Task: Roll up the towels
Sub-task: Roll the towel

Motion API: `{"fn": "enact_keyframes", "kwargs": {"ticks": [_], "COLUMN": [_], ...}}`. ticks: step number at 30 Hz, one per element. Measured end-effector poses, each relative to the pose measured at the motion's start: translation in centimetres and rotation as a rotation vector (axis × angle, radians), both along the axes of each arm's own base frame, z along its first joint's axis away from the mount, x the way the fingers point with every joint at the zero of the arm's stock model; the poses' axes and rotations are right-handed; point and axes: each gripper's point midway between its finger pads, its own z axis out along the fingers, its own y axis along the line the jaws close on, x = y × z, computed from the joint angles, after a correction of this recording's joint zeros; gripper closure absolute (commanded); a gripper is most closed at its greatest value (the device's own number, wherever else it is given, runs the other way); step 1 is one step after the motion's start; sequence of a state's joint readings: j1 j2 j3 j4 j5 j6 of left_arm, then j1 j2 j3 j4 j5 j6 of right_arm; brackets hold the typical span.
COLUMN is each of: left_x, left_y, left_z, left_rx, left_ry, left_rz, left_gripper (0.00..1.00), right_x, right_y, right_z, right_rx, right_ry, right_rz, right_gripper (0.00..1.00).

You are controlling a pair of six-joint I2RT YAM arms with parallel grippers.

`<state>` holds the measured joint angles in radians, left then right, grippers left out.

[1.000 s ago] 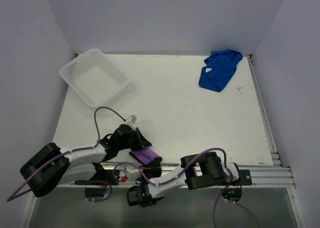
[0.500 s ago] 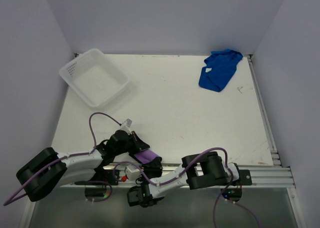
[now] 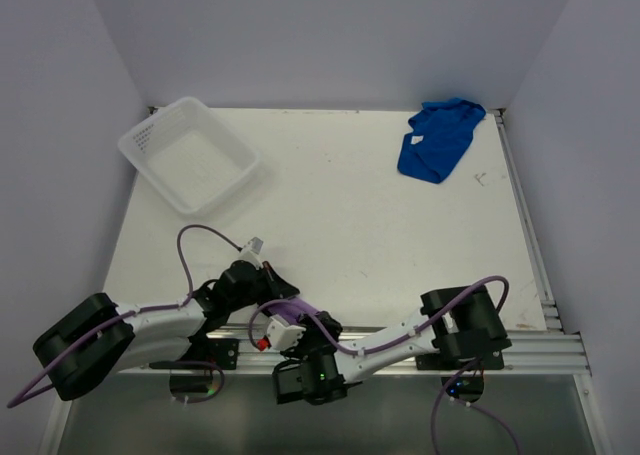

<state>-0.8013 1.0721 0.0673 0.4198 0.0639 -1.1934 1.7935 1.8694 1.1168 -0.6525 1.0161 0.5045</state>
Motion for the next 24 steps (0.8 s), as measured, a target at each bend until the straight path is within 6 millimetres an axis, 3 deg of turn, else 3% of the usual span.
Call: {"fn": "enact_keyframes", "kwargs": {"ticks": [10, 14, 18, 24], "left_x": [0.1, 0.1, 0.1, 0.0], "left_y": [0.1, 0.1, 0.1, 0.1], "left_z": [-0.2, -0.2, -0.2, -0.2], "left_rx": [0.017, 0.023, 0.026, 0.027], "left_ry": [-0.017, -0.026, -0.029, -0.03], "left_rz": [-0.004, -0.01, -0.013, -0.016], "left_gripper": [1.0, 1.0, 1.0, 1.0], "right_x": [-0.7, 1.4, 3.9, 4.1], "right_y": [-1.2, -1.8, -2.6, -0.7], "right_z": [3.6, 4.5, 4.1, 3.3], "right_rx": [0.33, 0.526, 0.681, 0.8], "right_ry": [0.257, 0.41, 0.549, 0.762], "right_rz": [0.012, -0.039, -0.112, -0.13], "right_gripper": [0.49, 0.51, 0.51, 0.49]}}
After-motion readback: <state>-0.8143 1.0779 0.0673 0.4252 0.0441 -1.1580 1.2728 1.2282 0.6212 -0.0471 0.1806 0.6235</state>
